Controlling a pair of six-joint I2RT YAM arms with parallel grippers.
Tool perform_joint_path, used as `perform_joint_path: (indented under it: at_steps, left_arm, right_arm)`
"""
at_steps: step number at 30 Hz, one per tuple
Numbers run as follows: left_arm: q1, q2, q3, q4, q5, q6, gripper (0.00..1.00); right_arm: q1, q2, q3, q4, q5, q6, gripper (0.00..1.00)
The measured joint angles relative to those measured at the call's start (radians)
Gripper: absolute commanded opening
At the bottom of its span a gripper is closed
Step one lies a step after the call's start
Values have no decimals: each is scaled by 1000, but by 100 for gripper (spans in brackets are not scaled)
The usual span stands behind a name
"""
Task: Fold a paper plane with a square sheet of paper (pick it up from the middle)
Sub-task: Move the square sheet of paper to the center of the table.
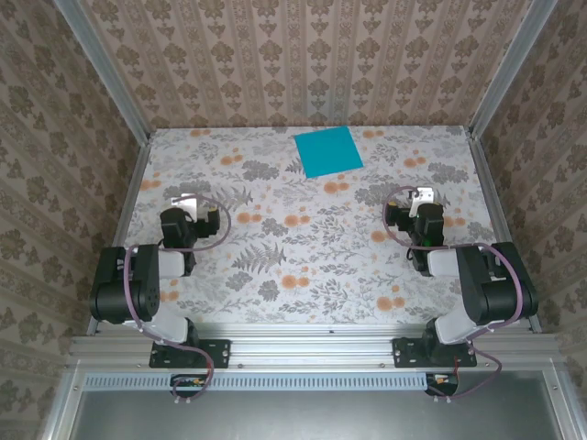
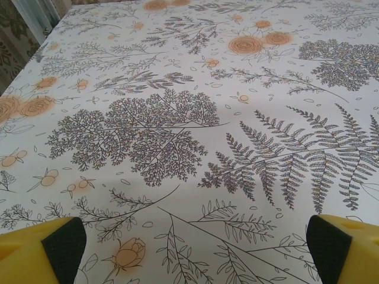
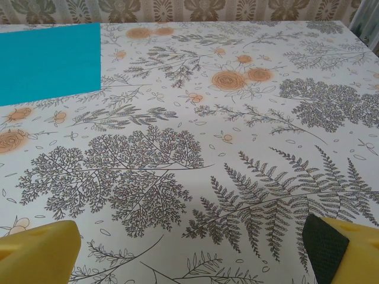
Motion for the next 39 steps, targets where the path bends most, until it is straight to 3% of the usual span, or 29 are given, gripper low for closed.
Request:
perform_joint_path:
  at_steps: [25,33,39]
  left_arm:
    - [-11,-27,-10,11,-15,1,100]
    - [-53,-323,49,-239,-61,-5,100]
    - [-54,-389,224,-505,23,-132,100]
  right_arm:
    - [-8,-34,2,-43,-15,3,100]
    - [-8,-266,145,-323,-96,32,100]
    - [9,-252,357,-507,-223,109,100]
